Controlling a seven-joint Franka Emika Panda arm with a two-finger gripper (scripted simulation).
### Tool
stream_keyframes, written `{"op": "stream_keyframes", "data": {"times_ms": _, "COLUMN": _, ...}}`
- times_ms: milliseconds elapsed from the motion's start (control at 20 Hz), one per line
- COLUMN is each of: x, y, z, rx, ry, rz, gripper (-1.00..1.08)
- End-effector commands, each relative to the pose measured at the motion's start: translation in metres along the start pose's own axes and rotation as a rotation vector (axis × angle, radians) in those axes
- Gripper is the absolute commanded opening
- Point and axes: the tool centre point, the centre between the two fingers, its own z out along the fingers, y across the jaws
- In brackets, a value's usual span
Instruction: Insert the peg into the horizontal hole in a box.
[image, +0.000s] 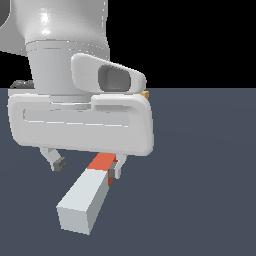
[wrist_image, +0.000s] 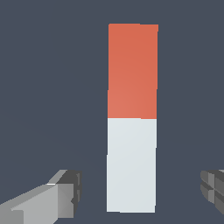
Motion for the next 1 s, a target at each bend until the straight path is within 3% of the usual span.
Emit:
{"op": "stream_keyframes", "data": {"times_ms": 0, "x": -0.008, "y": -0.003, "z": 0.004, "rx": -0.001, "ry": 0.002, "rz": 0.012, "gripper": 1.0}}
{"op": "stream_keyframes", "data": {"times_ms": 400, "x": -0.009, "y": -0.003, "z": 0.01, "rx": 0.0, "ry": 0.002, "rz": 0.014, "gripper": 1.0}}
{"op": "stream_keyframes", "data": {"times_ms": 950, "x": -0.009, "y": -0.003, "z": 0.053, "rx": 0.0, "ry": 0.003, "rz": 0.014, "gripper": 1.0}}
